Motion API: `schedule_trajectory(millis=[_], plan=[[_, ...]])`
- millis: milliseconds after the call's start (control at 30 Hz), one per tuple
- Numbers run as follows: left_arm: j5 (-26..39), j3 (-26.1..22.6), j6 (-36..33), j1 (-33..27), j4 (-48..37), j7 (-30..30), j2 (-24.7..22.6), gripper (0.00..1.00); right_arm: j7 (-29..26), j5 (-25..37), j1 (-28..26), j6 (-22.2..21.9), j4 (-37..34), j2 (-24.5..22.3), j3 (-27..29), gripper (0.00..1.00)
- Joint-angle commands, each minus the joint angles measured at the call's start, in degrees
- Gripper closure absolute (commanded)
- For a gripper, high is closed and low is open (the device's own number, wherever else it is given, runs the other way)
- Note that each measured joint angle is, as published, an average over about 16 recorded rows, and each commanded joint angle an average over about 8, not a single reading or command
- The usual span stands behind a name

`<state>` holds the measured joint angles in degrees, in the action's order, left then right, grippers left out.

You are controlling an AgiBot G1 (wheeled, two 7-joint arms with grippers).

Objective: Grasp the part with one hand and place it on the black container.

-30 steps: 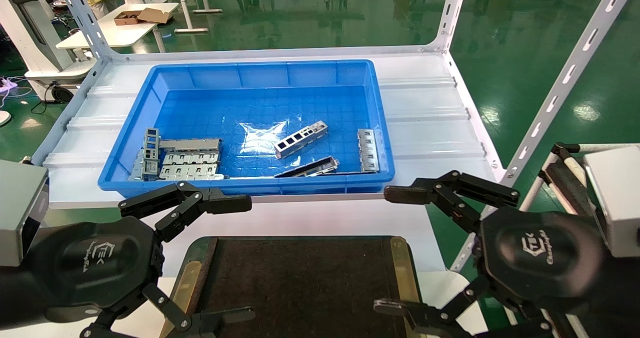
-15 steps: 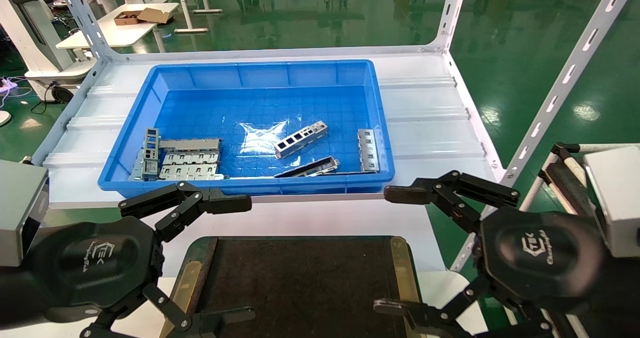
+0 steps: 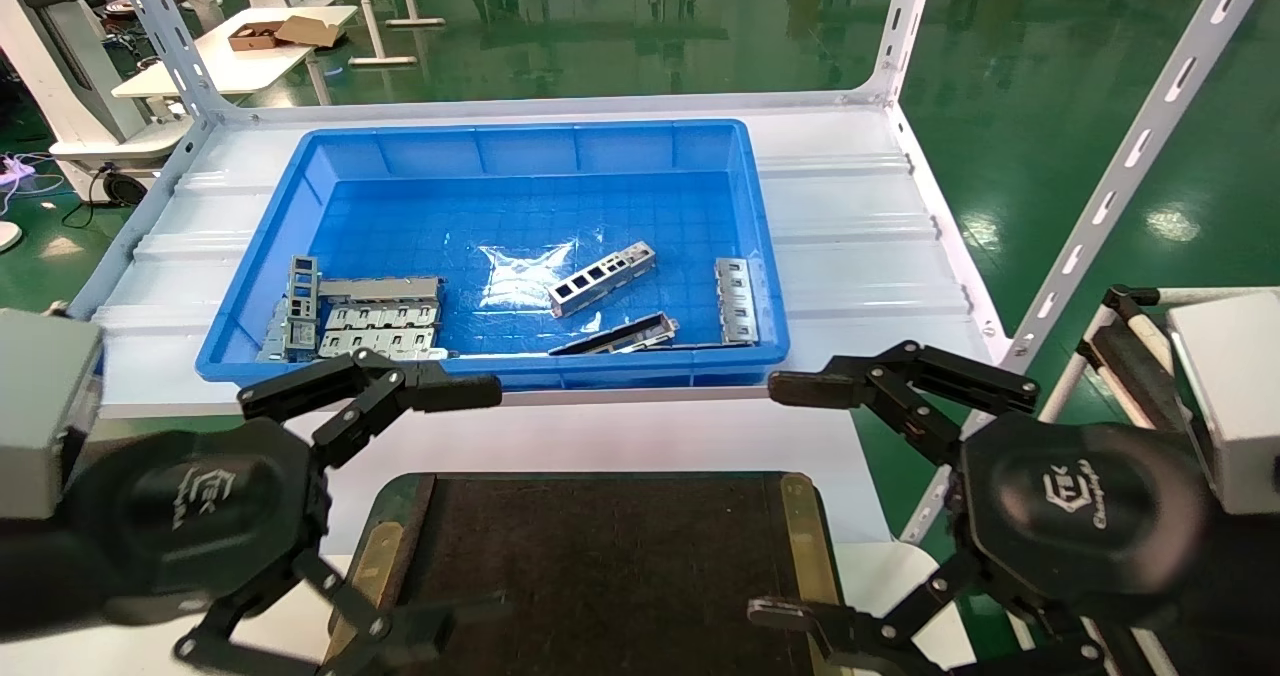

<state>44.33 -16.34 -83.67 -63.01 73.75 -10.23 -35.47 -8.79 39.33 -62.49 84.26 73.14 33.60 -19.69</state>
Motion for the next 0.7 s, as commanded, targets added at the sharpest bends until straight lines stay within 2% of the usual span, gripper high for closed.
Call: schedule_trajectory(millis=[33,400,700], plan=[[0.7,0.0,0.4,-0.4,0.1,0.4,-0.1,0.00,0.0,0.0,0.0,0.0,0.0,0.0,0.0,0.00],[9.8,-3.2,9.0,-5.2,-1.1,-3.4,-3.8,0.00,0.0,0.0,0.0,0.0,0.0,0.0,0.0,0.00],[20.8,-7.8,17.8,-11.4,-8.7,-3.6,-12.1,0.00,0.0,0.0,0.0,0.0,0.0,0.0,0.0,0.00]])
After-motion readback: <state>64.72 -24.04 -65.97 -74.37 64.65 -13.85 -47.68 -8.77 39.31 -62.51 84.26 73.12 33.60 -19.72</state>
